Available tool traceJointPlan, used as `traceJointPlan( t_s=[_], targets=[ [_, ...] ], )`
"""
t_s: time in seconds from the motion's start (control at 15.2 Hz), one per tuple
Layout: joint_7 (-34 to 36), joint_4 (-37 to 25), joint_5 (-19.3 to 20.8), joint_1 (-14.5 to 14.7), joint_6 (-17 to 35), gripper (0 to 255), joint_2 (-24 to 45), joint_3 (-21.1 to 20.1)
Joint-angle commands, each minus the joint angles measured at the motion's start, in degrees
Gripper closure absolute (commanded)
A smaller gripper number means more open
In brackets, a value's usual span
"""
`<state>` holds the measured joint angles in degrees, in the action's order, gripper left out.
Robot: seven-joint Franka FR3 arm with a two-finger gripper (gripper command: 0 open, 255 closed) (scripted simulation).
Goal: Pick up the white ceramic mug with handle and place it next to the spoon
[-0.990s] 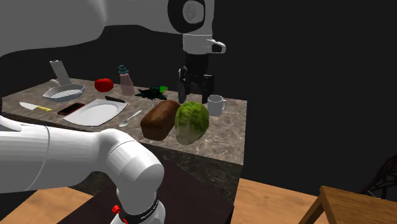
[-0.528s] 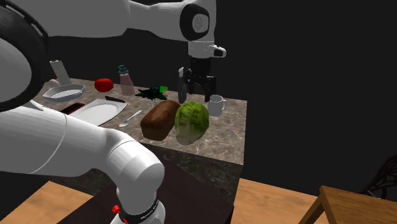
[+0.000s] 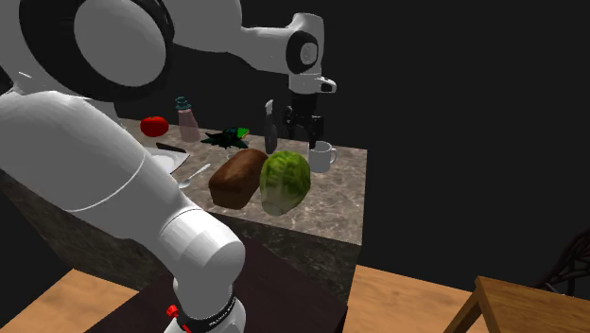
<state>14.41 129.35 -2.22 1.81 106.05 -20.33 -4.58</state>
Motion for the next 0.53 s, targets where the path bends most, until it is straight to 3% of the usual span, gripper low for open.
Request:
traceJointPlan(
  t_s=[0.0, 0.46],
  targets=[
    [1.0, -2.82, 0.1, 0.19, 1.84, 0, 4.7, -0.71],
    [5.04, -14.18, 1.46, 1.32, 5.72, 0, 20.19, -2.9]
  ],
)
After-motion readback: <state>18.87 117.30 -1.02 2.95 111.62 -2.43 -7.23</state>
